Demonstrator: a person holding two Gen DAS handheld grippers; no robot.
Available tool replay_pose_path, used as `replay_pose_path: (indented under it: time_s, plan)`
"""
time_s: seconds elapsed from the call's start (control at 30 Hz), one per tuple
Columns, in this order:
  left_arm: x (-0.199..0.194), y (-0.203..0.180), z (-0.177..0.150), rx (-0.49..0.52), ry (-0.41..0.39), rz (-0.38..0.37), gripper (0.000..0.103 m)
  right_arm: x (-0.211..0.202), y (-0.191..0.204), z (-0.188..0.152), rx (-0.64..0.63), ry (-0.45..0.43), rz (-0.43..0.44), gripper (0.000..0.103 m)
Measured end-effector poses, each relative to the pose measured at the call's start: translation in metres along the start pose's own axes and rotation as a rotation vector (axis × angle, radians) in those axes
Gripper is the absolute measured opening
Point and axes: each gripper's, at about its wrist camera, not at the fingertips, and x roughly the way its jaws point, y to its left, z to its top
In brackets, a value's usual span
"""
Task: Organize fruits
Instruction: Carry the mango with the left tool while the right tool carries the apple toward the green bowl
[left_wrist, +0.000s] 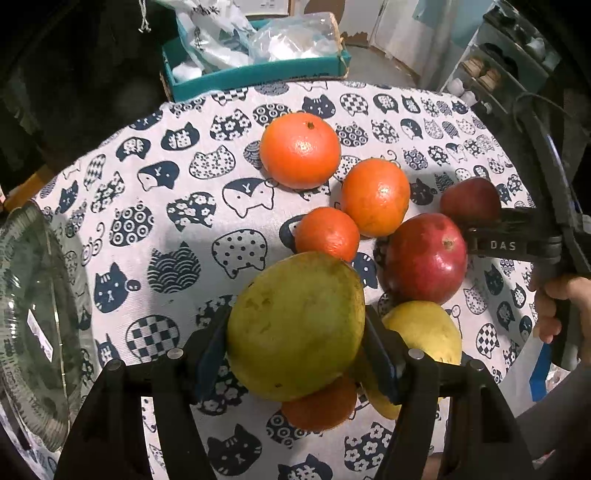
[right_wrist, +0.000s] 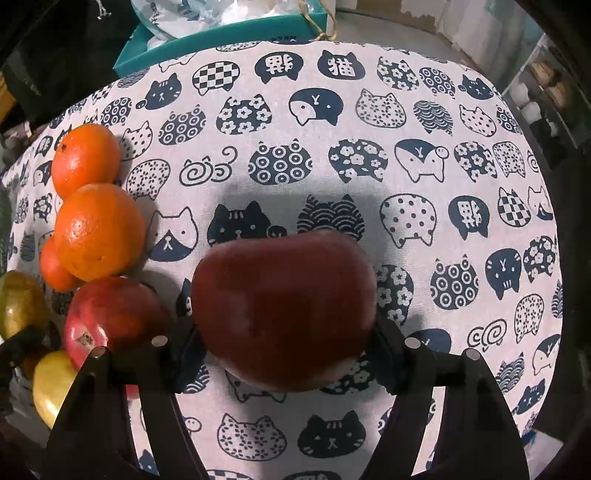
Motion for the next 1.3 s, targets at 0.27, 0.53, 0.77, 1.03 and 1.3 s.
replay_pose_path:
  time_s: [0.27,0.53,0.77,1.03,1.3]
  plan:
    - [-0.023,0.006,-0.001,0.000,-0.056,0.011,0.070,-0.026,0.010,-0.009,-0.003,-0.059,-0.006,0.073]
    - [-0.050,0.018,-0.001,-0.018,-0.121,0.022,0.070,-0.067,0.028,-0.008,0.000,-0.152,0.011,0.073]
    - [-0.080,0.033,-0.001,-0.047,-0.185,0.023,0.070,-0.109,0.044,-0.003,-0.039,-0.244,0.030,0.073]
    - [-0.109,0.055,-0.004,-0.096,-0.233,0.044,0.070,-0.143,0.066,0.002,-0.080,-0.325,0.069,0.073]
    - [-0.135,0.077,-0.011,-0.142,-0.275,0.059,0.070,-0.166,0.098,0.007,-0.115,-0.373,0.118,0.073]
